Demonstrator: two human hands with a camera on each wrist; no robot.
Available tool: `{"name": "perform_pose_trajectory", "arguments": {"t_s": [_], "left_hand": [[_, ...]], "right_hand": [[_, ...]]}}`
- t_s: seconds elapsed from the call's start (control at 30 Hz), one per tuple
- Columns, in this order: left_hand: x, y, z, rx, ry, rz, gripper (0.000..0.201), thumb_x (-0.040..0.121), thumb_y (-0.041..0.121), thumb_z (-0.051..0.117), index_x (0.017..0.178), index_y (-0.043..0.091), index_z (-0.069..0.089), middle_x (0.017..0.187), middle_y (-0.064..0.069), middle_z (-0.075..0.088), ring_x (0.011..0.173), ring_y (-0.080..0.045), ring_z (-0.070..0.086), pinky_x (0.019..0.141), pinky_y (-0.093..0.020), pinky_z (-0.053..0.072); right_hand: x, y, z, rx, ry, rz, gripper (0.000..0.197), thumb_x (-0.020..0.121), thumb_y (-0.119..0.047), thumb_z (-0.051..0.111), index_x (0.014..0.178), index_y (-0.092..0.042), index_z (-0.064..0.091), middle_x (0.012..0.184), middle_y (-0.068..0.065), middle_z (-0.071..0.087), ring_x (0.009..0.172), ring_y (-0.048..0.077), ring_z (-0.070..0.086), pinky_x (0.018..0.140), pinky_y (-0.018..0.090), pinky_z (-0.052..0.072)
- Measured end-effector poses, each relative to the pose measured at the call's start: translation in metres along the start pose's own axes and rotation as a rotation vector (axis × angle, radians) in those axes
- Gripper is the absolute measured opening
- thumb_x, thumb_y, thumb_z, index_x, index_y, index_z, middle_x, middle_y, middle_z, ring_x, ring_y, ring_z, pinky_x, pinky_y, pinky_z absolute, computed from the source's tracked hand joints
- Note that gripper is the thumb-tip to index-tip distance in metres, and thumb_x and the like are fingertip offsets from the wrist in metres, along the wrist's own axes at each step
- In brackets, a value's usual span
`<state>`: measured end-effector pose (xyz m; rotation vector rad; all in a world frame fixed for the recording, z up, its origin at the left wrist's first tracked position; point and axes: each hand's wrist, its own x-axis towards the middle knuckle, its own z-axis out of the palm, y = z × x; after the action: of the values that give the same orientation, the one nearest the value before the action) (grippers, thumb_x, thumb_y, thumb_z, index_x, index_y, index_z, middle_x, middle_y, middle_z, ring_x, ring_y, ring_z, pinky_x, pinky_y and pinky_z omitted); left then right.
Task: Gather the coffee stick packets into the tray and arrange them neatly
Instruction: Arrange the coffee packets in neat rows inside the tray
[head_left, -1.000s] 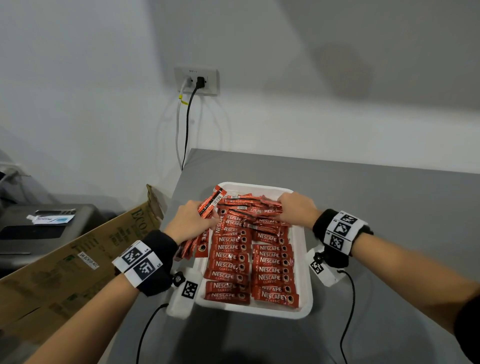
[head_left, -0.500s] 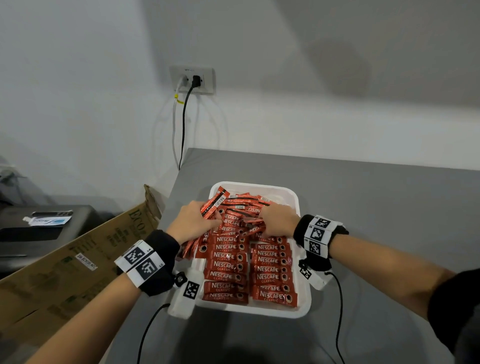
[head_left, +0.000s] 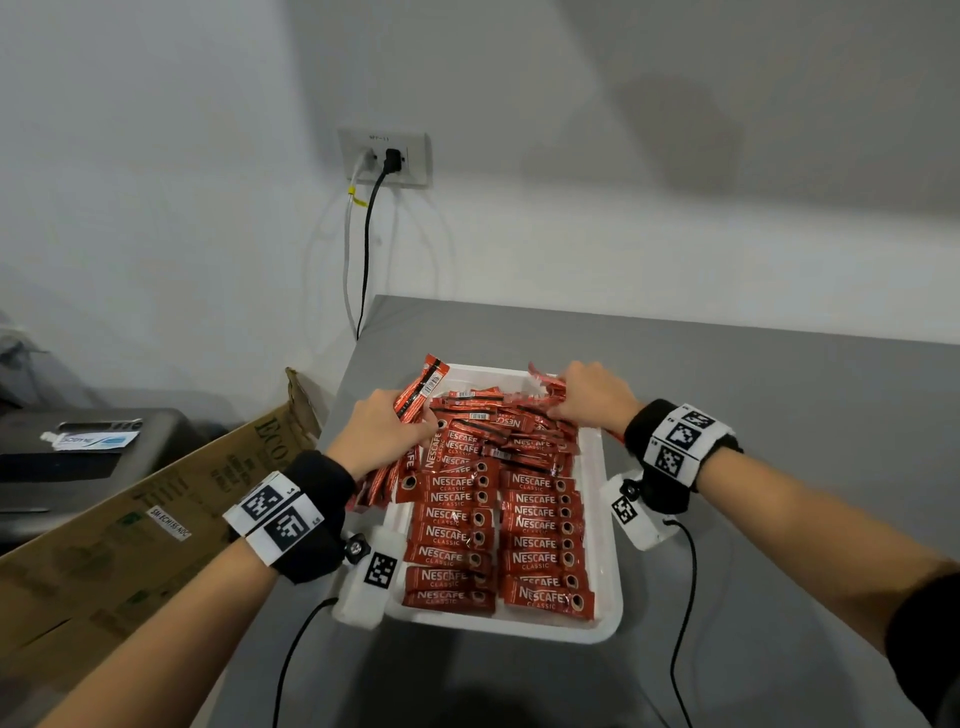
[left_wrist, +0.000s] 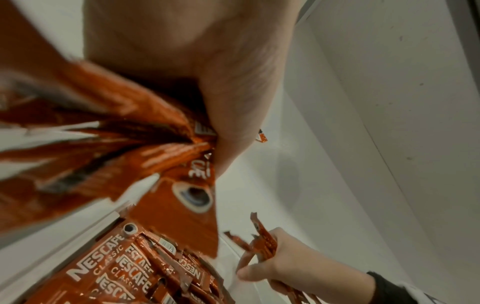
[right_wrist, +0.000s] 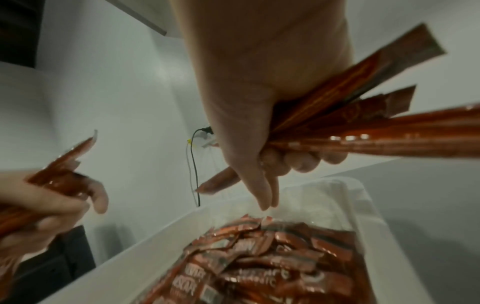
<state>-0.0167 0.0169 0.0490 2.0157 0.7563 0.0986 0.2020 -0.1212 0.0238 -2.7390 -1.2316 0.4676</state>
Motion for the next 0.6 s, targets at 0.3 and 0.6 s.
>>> {"name": "perform_pose_trajectory", "arguments": {"t_s": [0.3, 0.6], "left_hand": [[0.005, -0.003, 0.007, -0.092, 0.05, 0.034, 0.008, 0.089, 0.019, 0.059, 0.086, 0.012, 0.061, 0.076, 0.003, 0.064, 0.068, -0.008, 0.061, 0.06, -0.013, 0.044], [0.01, 0.014, 0.029, -0.418, 0.227, 0.071, 0.016, 0.08, 0.029, 0.07, 0.093, 0.023, 0.063, 0.09, -0.007, 0.069, 0.084, -0.021, 0.067, 0.08, -0.033, 0.054]], "right_hand": [[-0.025, -0.027, 0.01, 0.159, -0.095, -0.209, 0.013, 0.083, -0.029, 0.067, 0.08, -0.017, 0.063, 0.078, -0.002, 0.065, 0.071, 0.015, 0.062, 0.066, 0.028, 0.049], [-0.042, -0.068, -0.001, 0.73, 0.241, -0.194, 0.024, 0.094, -0.013, 0.052, 0.073, -0.02, 0.044, 0.063, -0.006, 0.046, 0.048, 0.002, 0.041, 0.043, 0.009, 0.034]]}}
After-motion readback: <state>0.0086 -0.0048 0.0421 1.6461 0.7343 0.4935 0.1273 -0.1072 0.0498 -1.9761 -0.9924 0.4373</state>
